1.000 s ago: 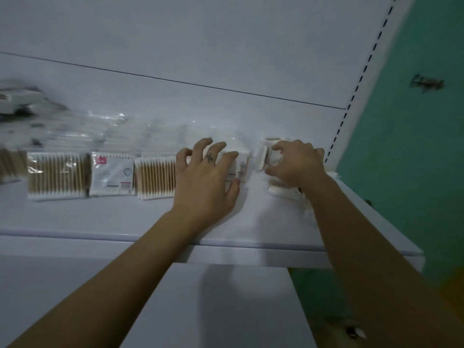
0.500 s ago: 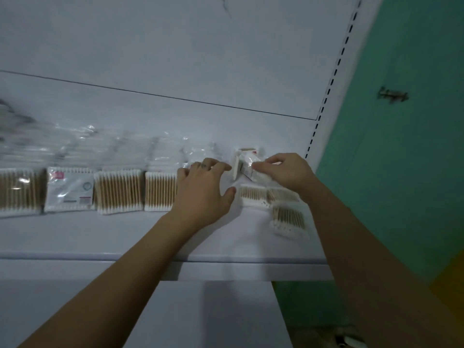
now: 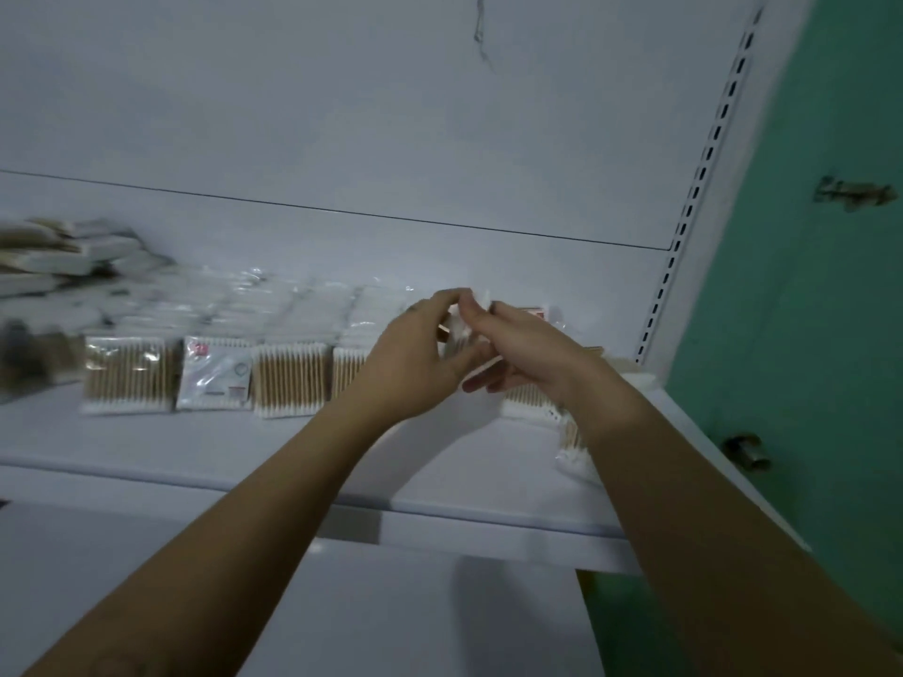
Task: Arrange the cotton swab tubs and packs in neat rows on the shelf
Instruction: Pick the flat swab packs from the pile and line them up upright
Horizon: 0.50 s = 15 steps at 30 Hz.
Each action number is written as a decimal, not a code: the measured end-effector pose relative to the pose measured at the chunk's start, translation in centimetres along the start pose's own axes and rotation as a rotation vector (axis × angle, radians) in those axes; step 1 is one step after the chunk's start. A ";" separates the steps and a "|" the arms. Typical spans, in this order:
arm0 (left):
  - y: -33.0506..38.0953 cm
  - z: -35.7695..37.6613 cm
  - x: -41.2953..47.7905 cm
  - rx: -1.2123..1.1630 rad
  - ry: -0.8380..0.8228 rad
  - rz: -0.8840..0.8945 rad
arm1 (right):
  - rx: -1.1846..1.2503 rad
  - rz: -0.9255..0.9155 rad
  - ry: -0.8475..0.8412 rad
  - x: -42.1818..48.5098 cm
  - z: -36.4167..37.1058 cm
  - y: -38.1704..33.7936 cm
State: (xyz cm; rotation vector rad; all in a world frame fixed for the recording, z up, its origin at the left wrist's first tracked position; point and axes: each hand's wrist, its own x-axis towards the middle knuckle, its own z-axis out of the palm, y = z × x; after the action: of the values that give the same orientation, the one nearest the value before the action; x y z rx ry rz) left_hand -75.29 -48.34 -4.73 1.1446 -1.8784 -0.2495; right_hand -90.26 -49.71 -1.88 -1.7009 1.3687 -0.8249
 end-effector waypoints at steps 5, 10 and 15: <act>-1.3 -2.0 0.5 -0.029 0.058 -0.113 | -0.147 -0.083 0.154 -0.1 -0.9 0.1; -1.3 -2.5 1.1 -0.031 0.016 -0.099 | -0.259 -0.346 0.246 0.5 -0.8 0.2; -2.2 -3.4 0.5 0.522 0.089 -0.012 | -0.500 -0.255 0.337 1.9 0.4 0.9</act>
State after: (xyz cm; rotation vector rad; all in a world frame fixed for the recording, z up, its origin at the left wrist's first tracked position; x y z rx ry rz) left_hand -71.41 -49.09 -3.78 1.4817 -1.9100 0.3018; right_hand -89.94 -51.62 -2.86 -2.2312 1.7112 -1.0048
